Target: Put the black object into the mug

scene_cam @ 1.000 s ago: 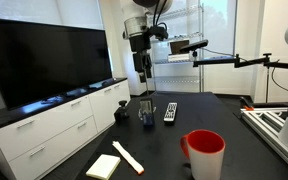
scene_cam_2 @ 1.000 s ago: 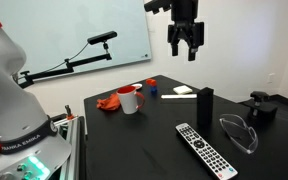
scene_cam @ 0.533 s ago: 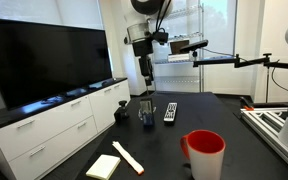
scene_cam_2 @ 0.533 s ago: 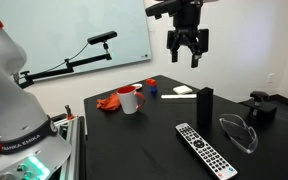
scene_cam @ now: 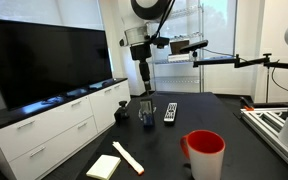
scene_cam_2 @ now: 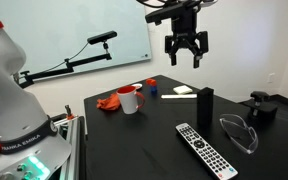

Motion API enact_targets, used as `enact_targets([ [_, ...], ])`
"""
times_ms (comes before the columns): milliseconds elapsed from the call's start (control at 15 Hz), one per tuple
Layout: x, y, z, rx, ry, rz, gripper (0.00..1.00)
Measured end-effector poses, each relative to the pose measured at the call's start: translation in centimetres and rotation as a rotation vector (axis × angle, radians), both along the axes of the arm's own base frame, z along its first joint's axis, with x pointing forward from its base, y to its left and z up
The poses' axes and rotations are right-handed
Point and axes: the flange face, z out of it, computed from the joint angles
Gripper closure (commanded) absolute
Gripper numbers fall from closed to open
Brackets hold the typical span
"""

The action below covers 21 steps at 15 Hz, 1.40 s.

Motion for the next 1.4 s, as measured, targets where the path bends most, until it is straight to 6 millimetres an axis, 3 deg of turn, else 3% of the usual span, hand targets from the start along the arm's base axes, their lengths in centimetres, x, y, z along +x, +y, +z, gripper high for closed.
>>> enact_targets([
  [333, 0.0, -0.4, -1.4, -0.049, -0.048, 0.097, 0.00],
  [600, -0.6, -3.7, -4.2, -0.036, -0.038, 0.046, 0.00],
  [867, -0.8, -5.9, -5.2, -0.013, -0.059, -0.008, 0.00],
  [1400, -0.2, -5.9, -6.4, 0.025, -0.099, -0.029, 0.00],
])
